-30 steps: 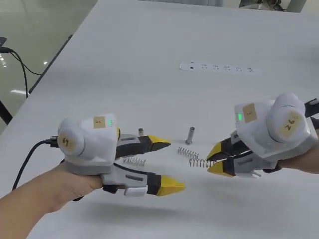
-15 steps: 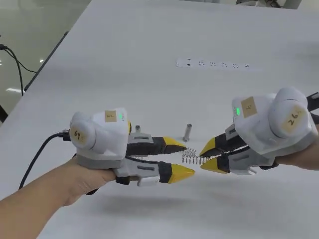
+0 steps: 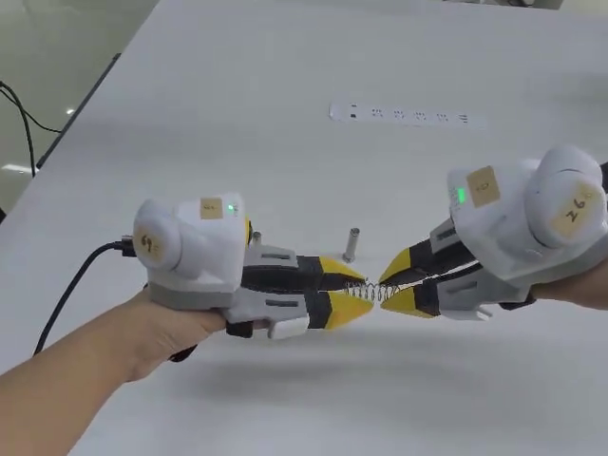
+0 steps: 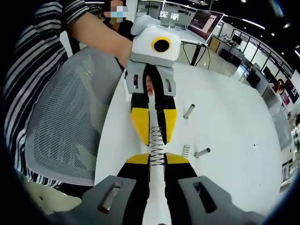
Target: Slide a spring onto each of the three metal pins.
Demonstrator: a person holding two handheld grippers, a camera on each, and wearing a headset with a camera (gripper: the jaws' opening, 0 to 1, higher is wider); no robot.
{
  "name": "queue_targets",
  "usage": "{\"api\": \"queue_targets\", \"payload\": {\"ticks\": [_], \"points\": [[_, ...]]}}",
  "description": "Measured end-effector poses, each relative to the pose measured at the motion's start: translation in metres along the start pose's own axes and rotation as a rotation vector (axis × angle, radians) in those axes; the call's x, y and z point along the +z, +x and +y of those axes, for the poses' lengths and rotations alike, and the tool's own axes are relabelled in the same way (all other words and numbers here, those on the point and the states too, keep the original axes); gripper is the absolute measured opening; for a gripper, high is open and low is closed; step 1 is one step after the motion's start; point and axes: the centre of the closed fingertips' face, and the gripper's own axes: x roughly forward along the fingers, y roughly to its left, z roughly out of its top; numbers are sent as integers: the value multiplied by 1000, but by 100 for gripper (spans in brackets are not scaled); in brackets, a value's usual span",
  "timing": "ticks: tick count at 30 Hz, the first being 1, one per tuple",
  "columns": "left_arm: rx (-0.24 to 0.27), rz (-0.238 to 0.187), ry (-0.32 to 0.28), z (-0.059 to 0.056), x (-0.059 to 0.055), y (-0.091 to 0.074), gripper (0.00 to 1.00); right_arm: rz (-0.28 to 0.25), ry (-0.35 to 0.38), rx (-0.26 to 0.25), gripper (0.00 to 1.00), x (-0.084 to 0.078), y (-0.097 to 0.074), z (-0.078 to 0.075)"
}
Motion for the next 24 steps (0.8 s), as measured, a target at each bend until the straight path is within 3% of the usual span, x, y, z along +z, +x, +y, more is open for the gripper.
{"api": "queue_targets", "payload": {"ticks": [12, 24], "points": [[-2, 12, 9, -2, 0, -2, 6, -19, 4, -14, 8, 4, -5, -2], [-9, 4, 11, -3, 4, -2, 6, -2, -3, -11, 8, 1, -5, 0]]}}
